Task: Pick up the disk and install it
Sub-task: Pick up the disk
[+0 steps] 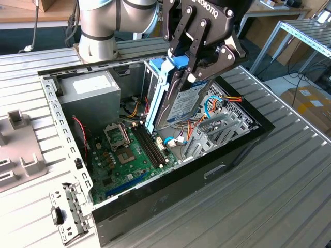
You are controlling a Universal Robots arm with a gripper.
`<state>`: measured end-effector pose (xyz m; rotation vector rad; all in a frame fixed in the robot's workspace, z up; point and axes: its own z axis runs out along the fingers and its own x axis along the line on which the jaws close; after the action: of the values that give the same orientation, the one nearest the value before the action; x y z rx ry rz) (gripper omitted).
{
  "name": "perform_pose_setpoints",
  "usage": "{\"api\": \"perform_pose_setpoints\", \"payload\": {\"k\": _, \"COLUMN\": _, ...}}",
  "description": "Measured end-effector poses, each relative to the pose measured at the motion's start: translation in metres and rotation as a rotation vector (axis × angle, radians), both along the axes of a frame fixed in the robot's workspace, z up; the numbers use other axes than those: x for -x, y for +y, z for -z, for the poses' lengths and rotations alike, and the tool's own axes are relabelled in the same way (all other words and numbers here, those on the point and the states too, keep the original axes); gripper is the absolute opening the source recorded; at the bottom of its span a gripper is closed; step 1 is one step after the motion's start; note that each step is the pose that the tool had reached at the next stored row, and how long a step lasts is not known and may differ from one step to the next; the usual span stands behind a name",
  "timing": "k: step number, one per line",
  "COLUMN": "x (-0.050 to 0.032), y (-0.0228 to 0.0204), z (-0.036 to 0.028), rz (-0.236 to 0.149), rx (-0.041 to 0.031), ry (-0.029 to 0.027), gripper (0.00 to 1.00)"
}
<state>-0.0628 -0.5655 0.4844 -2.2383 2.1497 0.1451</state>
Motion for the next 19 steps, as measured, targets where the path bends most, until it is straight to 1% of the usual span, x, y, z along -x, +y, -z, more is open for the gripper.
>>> {"api": "perform_pose_setpoints", "payload": {"k": 10, "x": -0.0038, "y": -0.0009, "z": 0.0031, "rz": 0.000, "rx": 0.0000, "ry": 0.0000, "gripper": 0.37}}
{"api": "perform_pose_setpoints", "payload": {"k": 14, "x": -0.0046, "y": -0.0023, "z": 0.0038, "rz": 0.000, "rx": 0.0000, "ry": 0.0000, "gripper": 0.37}}
{"api": "perform_pose_setpoints", "payload": {"k": 19, "x": -0.0058, "y": -0.0058, "z": 0.0050, "rz": 0.000, "rx": 0.0000, "ry": 0.0001, "gripper": 0.37}}
